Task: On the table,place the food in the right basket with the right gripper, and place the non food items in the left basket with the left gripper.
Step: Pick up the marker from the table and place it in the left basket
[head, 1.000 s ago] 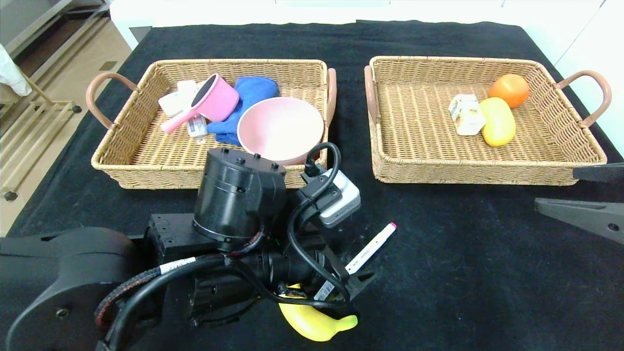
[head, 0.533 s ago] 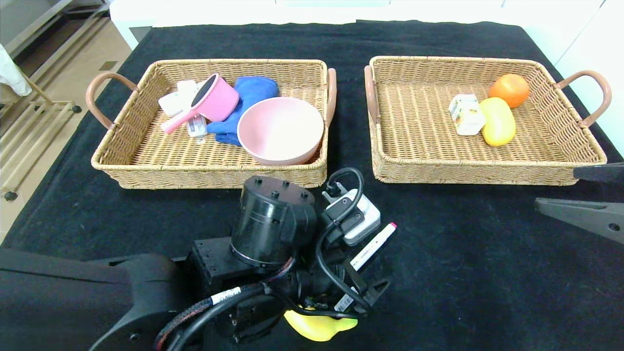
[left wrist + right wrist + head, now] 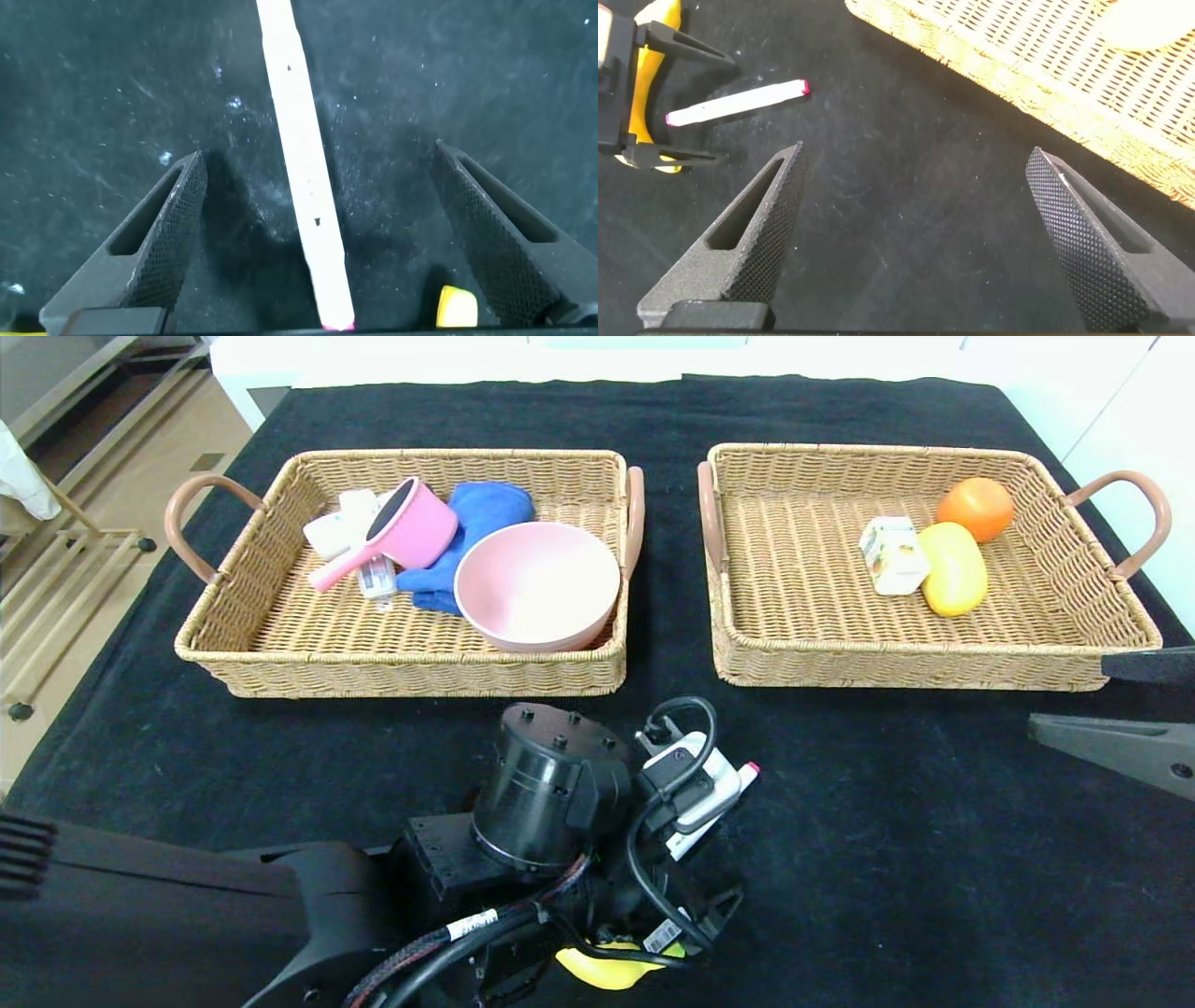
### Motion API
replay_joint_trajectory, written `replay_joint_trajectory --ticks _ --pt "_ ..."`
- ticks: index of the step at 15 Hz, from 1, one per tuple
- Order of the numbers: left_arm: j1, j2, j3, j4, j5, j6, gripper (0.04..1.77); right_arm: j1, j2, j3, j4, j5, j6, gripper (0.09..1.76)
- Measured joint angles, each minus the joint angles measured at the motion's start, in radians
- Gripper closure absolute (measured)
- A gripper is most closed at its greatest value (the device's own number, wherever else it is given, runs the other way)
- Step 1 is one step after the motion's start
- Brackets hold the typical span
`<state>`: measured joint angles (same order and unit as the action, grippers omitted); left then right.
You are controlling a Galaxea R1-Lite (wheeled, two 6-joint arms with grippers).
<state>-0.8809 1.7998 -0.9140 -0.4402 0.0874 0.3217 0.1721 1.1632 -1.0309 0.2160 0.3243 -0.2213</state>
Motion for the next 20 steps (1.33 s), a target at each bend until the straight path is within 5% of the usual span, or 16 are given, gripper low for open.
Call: replay_joint_trajectory --ticks 6,9,13,15,20 --pt "-0.007 0.013 0.002 -0.004 0.029 0.001 0.09 0.0 0.0 0.0 0.0 0.0 0.0 0.14" --pt "-0.007 0.017 0.0 -0.005 0.038 0.001 0.58 0.0 -0.001 0.0 0.0 0.001 0.0 0.14" --pt "-0.007 0.02 0.0 -0.004 0.048 0.0 1.01 -0.001 -0.002 0.0 0.0 0.001 0.0 0.14" --pt "-0.007 0.02 0.0 -0.003 0.047 0.0 1.59 -0.001 -0.003 0.0 0.0 0.002 0.0 0.14" --pt "-0.007 0.02 0.001 -0.003 0.047 0.0 1.57 0.0 -0.004 0.0 0.001 0.002 0.0 0.14"
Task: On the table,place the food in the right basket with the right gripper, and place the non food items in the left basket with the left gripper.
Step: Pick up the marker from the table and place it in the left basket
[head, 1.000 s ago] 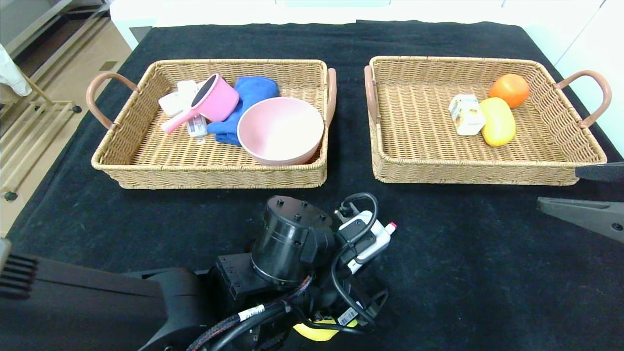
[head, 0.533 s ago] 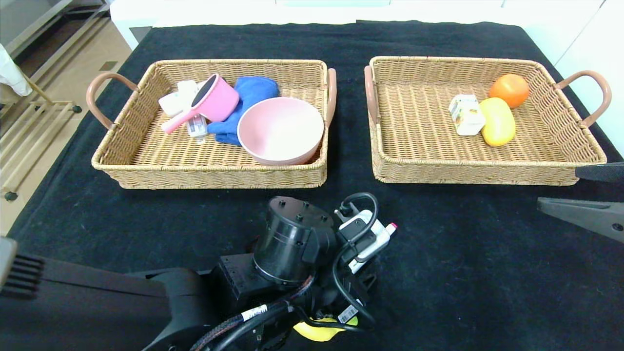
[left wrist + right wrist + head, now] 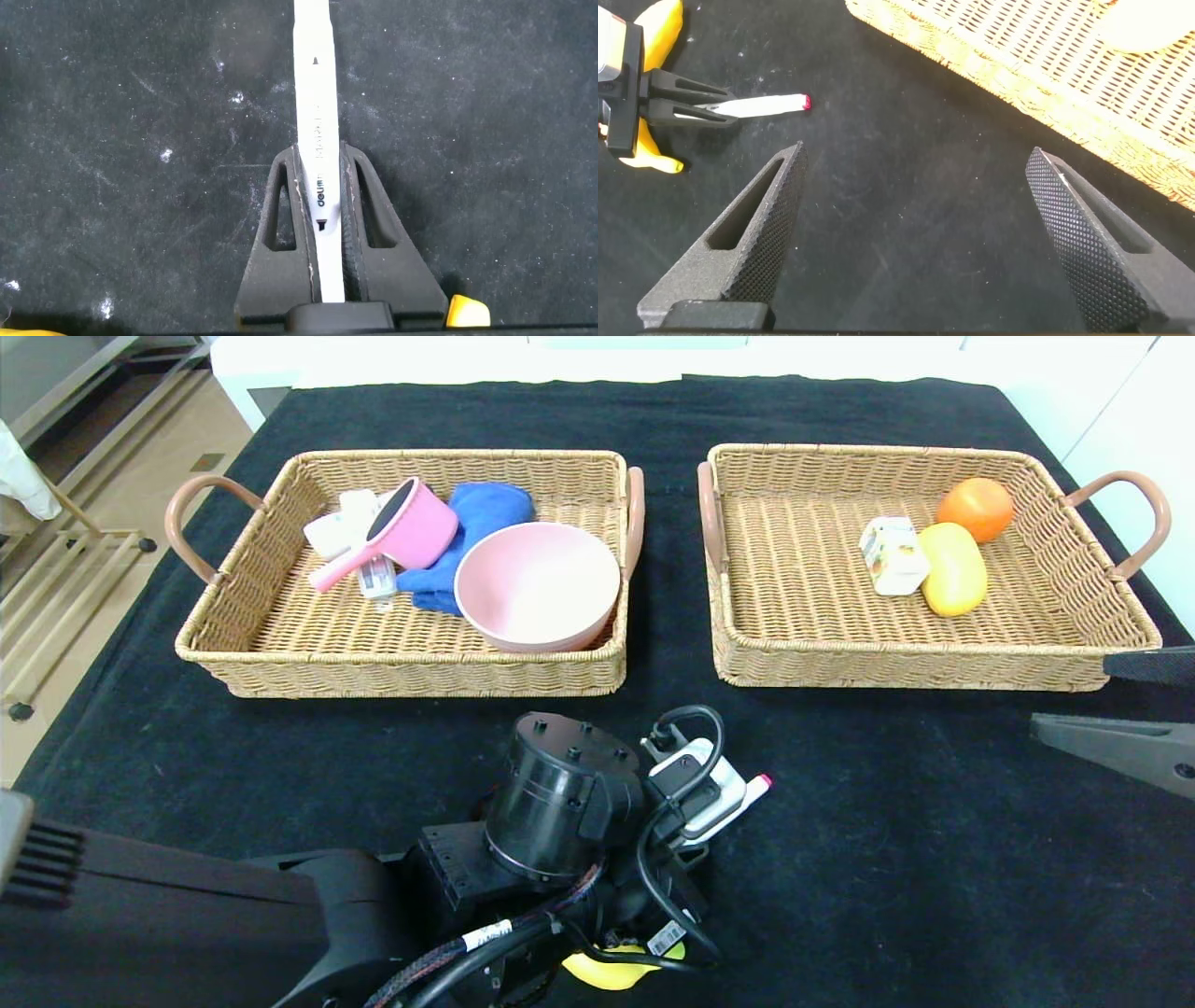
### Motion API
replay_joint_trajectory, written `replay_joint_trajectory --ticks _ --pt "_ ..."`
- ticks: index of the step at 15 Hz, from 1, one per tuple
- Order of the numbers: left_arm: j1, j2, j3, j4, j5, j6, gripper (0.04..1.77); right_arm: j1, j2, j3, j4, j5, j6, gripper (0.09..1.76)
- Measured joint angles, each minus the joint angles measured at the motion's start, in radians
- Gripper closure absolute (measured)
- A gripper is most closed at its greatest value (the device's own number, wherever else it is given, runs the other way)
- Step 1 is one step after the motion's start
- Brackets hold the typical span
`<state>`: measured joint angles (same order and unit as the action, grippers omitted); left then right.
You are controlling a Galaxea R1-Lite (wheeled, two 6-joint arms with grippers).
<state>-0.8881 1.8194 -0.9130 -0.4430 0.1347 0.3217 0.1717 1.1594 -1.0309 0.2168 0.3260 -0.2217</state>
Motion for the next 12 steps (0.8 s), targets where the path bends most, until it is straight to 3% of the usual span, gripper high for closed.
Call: replay_joint_trajectory --ticks 12 --pt "0.0 -0.027 -0.017 0.005 0.003 0.037 1.57 0.0 0.001 0.002 0.0 0.0 0.0 0.14"
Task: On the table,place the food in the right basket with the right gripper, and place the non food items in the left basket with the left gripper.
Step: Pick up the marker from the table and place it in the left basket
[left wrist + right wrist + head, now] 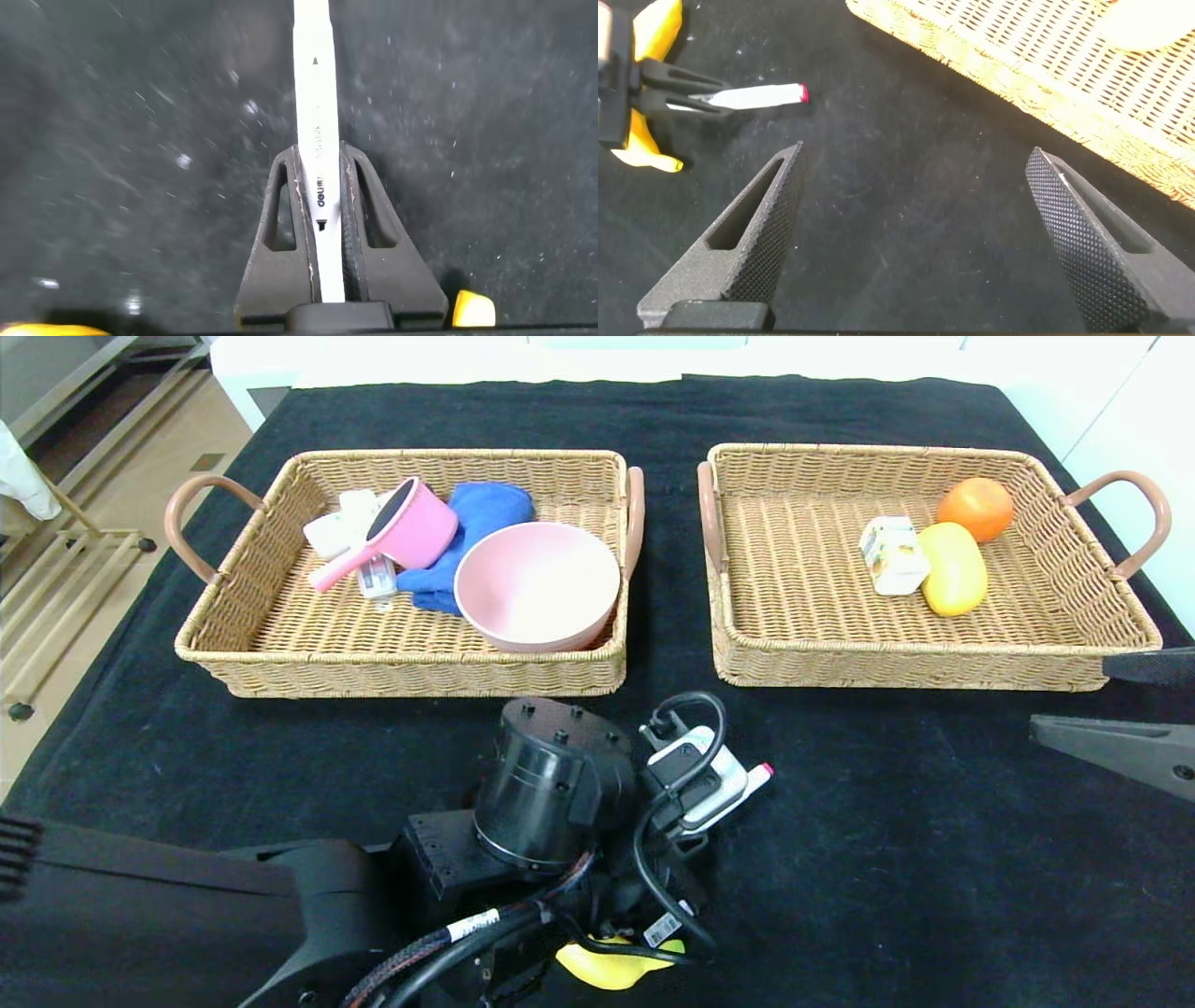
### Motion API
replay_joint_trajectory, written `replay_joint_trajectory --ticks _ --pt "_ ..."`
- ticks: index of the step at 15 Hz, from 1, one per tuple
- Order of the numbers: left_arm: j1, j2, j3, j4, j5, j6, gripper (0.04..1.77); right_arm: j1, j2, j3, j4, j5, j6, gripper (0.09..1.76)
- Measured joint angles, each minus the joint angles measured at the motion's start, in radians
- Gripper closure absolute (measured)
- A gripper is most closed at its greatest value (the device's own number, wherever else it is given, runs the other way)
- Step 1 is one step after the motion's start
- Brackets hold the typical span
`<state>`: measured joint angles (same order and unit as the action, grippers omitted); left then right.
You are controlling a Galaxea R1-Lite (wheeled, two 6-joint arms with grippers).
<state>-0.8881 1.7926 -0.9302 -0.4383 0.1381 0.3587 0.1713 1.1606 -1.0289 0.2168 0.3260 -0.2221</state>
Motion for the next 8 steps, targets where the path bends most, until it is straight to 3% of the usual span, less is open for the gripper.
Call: replay_joint_trajectory --ticks 8 --pt "0.0 -0.077 -0.058 0.012 0.015 0.017 1.57 0.0 0.0 -0.001 -0.001 -0.001 0.001 0.14"
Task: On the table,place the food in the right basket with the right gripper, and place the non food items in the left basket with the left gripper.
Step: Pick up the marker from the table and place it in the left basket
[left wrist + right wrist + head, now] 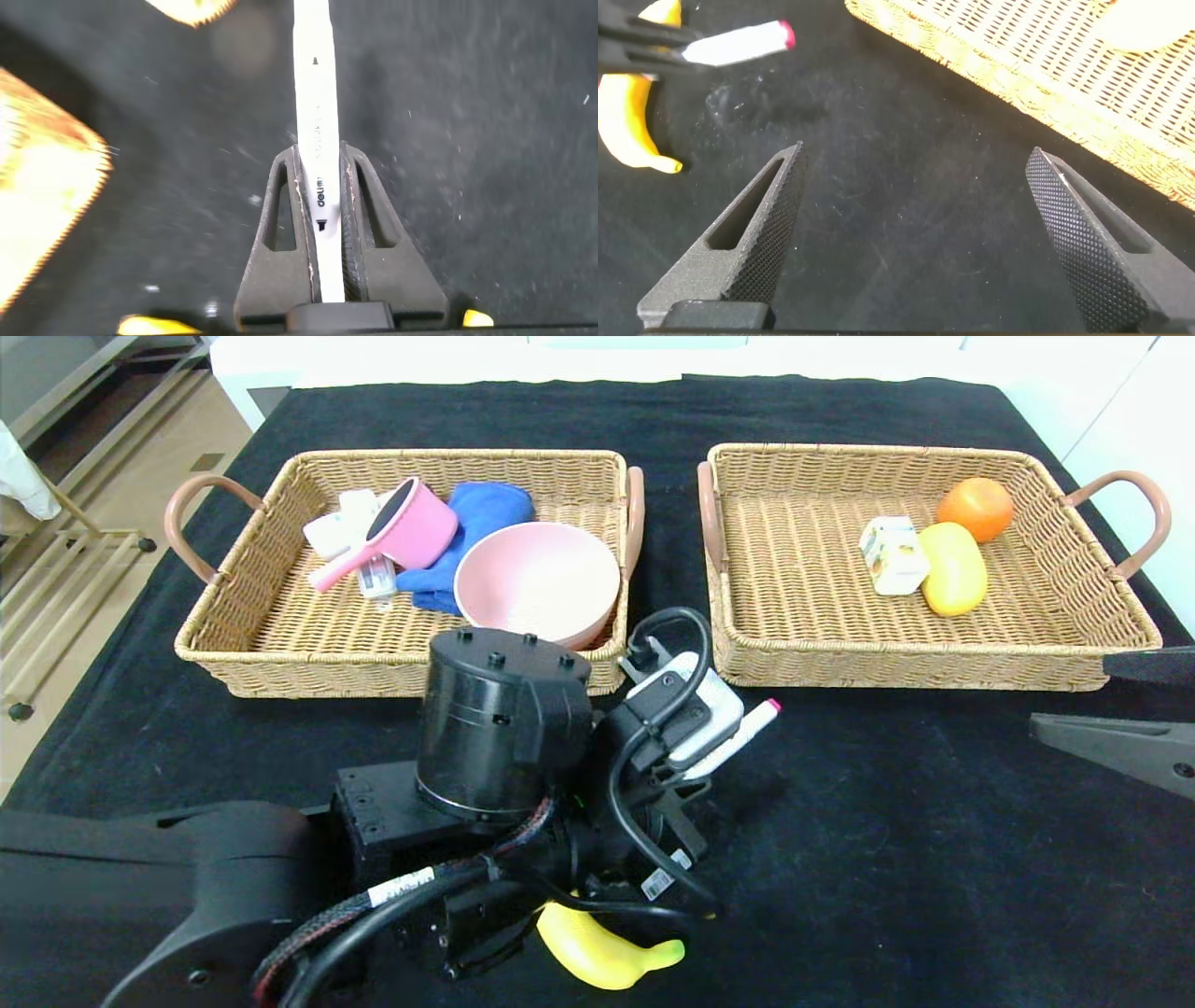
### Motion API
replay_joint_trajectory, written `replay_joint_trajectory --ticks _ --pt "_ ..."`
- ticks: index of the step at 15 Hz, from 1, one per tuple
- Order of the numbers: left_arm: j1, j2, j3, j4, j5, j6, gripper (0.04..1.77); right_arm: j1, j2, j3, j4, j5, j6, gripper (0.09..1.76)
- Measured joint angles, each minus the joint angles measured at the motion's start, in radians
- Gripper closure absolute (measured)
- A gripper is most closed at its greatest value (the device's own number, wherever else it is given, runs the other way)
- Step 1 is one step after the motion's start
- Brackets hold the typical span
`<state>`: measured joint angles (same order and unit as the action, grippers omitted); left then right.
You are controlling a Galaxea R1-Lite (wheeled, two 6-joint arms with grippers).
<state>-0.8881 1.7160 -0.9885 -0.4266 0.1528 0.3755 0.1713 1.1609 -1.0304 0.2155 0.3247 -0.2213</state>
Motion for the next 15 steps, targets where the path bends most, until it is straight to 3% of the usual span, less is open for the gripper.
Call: replay_joint_trajectory --ticks 7,15 --pt "0.026 -0.053 -0.086 0.014 0.014 0.001 1.57 0.0 0.0 0.001 0.001 -0.001 0.0 0.14" --pt "0.227 -0.09 -0.344 0.194 -0.012 -0.004 1.57 0.0 0.001 0.001 0.001 -0.001 0.0 0.14"
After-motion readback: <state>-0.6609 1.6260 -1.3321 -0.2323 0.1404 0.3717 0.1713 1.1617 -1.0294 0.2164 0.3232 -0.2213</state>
